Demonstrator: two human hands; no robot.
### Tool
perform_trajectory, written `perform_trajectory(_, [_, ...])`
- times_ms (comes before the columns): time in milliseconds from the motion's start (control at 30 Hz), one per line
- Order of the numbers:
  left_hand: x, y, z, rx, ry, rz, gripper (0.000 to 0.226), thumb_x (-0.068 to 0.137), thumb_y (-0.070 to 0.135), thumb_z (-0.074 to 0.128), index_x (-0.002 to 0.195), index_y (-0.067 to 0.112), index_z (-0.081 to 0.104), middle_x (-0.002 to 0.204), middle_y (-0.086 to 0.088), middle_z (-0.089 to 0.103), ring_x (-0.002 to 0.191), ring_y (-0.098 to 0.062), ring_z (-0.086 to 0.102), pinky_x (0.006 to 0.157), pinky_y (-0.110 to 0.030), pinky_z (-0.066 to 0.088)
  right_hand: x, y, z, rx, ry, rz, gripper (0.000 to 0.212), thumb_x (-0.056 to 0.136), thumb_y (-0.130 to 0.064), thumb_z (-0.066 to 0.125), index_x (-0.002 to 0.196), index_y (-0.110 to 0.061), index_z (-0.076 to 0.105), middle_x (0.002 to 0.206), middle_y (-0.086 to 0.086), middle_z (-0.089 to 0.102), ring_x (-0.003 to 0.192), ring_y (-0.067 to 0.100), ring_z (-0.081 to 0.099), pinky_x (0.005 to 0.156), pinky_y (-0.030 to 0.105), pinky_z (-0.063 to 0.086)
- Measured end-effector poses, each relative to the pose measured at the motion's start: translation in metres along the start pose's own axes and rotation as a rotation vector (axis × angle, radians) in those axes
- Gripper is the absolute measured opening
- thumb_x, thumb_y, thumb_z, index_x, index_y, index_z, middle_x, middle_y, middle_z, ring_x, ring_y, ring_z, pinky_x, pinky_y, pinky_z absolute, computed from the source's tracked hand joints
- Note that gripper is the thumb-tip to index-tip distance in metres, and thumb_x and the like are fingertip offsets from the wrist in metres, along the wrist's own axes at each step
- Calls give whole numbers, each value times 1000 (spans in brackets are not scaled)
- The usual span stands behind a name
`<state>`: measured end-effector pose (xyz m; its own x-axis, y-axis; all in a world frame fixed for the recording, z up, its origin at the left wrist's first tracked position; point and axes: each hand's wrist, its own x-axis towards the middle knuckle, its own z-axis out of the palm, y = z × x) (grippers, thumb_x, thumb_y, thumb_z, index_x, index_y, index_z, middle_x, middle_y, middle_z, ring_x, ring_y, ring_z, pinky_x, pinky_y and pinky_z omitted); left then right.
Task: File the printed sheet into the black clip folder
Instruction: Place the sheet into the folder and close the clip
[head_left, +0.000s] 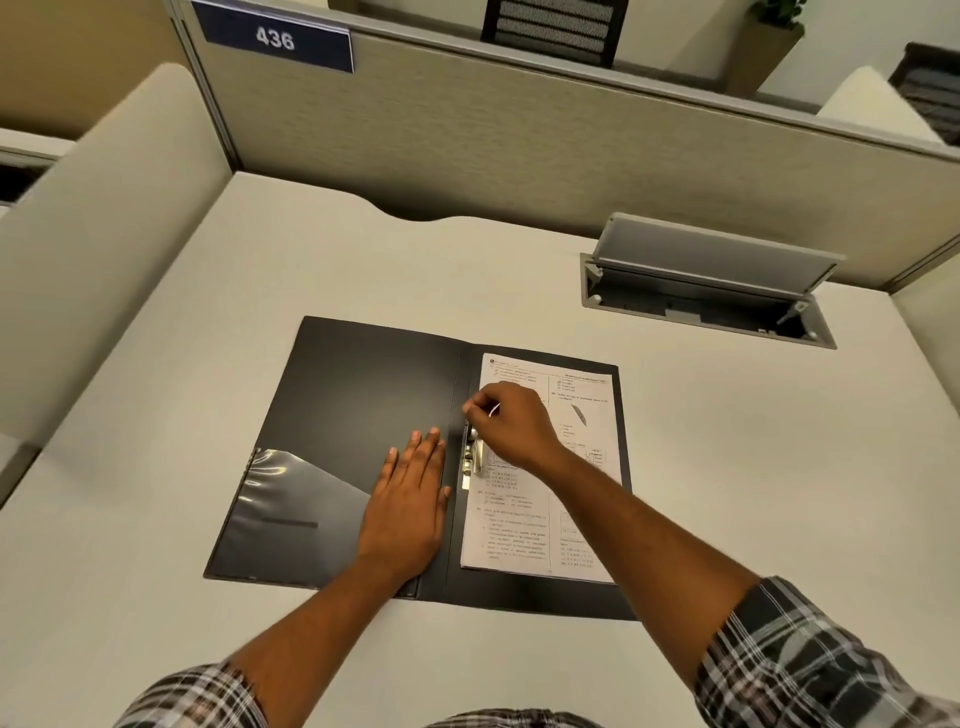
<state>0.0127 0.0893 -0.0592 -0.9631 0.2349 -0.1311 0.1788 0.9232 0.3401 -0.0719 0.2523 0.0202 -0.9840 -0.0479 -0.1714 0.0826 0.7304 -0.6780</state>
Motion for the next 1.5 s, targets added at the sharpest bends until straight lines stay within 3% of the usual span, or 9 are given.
perform_trajectory(200, [-2,0,0,-8,7,6,82,89,65,-13,157,24,5,164,5,-1,151,-19,-4,123,-41,1,-26,9,12,220,-20,123,11,90,-31,72,90,-20,76,90,-6,74,85,10,69,81,30,59])
perform_trajectory(433, [-1,-1,2,-22,16,6,82,88,66,-13,156,25,6,164,4,0,151,-19,-3,123,-41,-1,-47,14,20,337,12,208,20,93,-39,71,95,-21,79,92,-9,75,83,10,68,76,21,50])
perform_trajectory(600, [0,-2,4,-15,16,9,82,88,67,-13,156,25,5,162,6,-4,151,-20,-3,121,-39,-5,-53,16,28,303,-15,242,19,91,-36,74,100,-21,80,101,-6,76,83,9,68,77,23,49])
perform_trajectory(933, [0,-2,4,-30,33,6,79,91,65,-7,156,24,10,164,4,5,151,-19,0,122,-39,-1,-51,18,36,162,-40,298,33,82,-29,84,102,-27,58,87,-4,68,81,15,68,78,28,55])
perform_trajectory(1033, [-1,-1,2,-32,39,8,79,91,64,-8,156,24,10,164,4,5,151,-18,0,123,-39,0,-52,17,40,118,-50,287,33,84,-26,83,104,-26,56,89,-3,67,79,13,65,72,23,50])
perform_trajectory(1200, [-1,-1,2,-27,40,3,76,92,63,-4,156,24,12,164,4,6,152,-19,3,122,-40,2,-52,17,43,91,-61,260,31,87,-22,80,107,-23,56,98,3,70,84,16,67,79,26,53])
perform_trajectory(1333, [0,-1,2,-30,41,3,75,94,62,0,156,24,13,164,3,8,151,-19,3,122,-39,2,-51,21,42,111,-85,262,31,87,-19,79,103,-23,53,90,0,65,77,13,62,72,21,49])
perform_trajectory(1500, [-1,-1,2,-13,34,5,78,90,64,-7,156,25,8,164,5,3,151,-18,-2,121,-37,-3,-51,18,45,60,-64,263,35,85,-22,82,104,-22,53,92,-1,62,82,16,61,66,18,43])
